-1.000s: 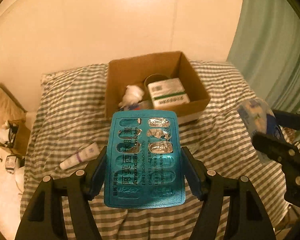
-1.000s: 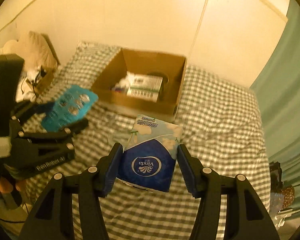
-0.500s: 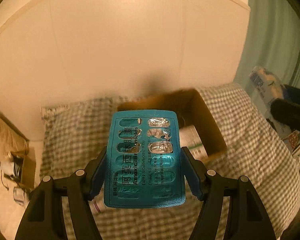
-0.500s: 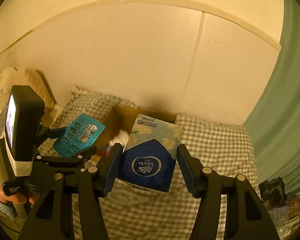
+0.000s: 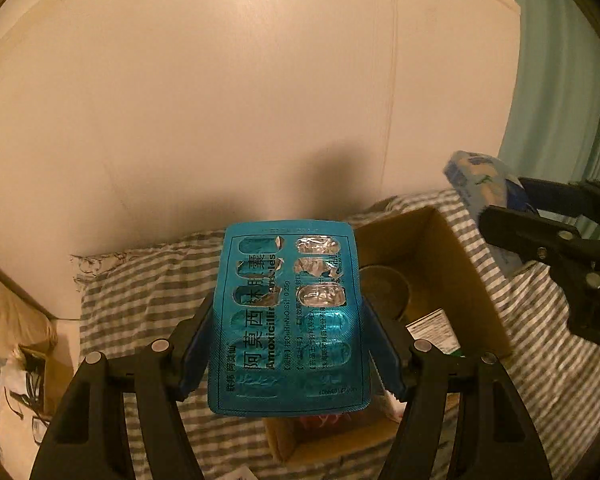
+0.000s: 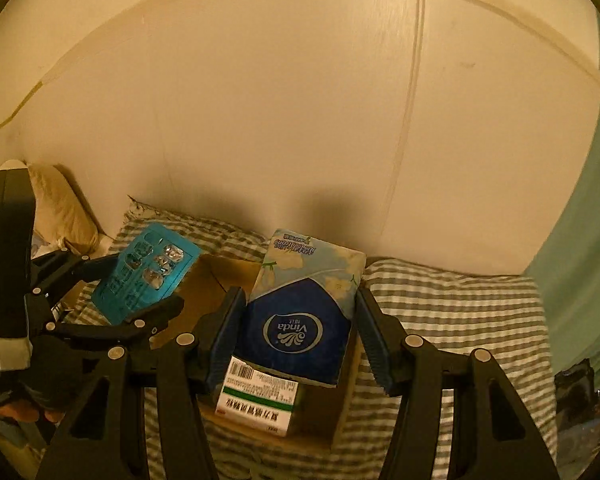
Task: Organize objects
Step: 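Carry the blister pack and tissue pack into the cardboard box and release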
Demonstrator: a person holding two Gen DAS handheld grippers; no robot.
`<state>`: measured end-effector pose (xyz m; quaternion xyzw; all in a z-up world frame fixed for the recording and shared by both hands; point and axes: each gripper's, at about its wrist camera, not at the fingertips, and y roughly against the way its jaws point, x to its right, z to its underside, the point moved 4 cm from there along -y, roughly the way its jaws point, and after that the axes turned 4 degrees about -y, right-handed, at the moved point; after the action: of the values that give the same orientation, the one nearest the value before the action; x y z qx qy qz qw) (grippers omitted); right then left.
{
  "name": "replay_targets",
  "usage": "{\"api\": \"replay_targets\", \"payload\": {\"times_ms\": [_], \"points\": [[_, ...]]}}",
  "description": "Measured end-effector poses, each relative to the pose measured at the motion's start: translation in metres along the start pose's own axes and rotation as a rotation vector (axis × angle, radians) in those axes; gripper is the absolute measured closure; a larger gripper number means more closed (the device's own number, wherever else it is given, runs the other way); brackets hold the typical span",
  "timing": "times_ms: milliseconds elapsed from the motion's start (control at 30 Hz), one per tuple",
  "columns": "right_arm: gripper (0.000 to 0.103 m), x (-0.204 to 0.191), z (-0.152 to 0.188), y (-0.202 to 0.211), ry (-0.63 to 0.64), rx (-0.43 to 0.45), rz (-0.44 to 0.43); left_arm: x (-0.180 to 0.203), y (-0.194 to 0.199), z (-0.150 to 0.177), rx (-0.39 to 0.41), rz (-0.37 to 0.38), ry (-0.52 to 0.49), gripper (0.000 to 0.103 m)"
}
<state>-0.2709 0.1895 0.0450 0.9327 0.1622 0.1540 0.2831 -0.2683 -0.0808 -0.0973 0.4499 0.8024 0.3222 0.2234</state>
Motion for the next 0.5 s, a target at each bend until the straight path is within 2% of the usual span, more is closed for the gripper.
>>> {"api": "replay_targets", "payload": {"times_ms": [33, 67, 267, 300, 333, 400, 500], "points": [[0.047, 0.000, 0.001, -0.006, 0.005, -0.006, -0.003, 0.001, -0.006, 0.002, -0.009, -0.004, 0.001, 0.032], [0.047, -0.002, 0.002, -0.013, 0.031, 0.003, -0.042, 0.003, -0.013, 0.004, -0.019, -0.001, -0.001, 0.032], [0.044, -0.004, 0.009, -0.037, 0.033, -0.014, -0.077, 0.008, -0.033, 0.011, -0.034, -0.021, 0.006, 0.031], [0.041, -0.003, 0.010, -0.038, 0.035, -0.009, -0.076, 0.009, -0.036, 0.012, -0.039, -0.023, 0.005, 0.030], [0.034, -0.003, 0.010, -0.037, 0.039, 0.000, -0.074, 0.009, -0.037, 0.012, -0.045, -0.025, 0.005, 0.028], [0.026, -0.001, 0.008, -0.035, 0.034, 0.023, -0.070, 0.009, -0.035, 0.012, -0.046, -0.038, 0.012, 0.013], [0.024, -0.001, 0.002, -0.024, 0.036, 0.053, -0.085, 0.002, -0.026, 0.012, -0.025, -0.046, 0.032, 0.012]]}}
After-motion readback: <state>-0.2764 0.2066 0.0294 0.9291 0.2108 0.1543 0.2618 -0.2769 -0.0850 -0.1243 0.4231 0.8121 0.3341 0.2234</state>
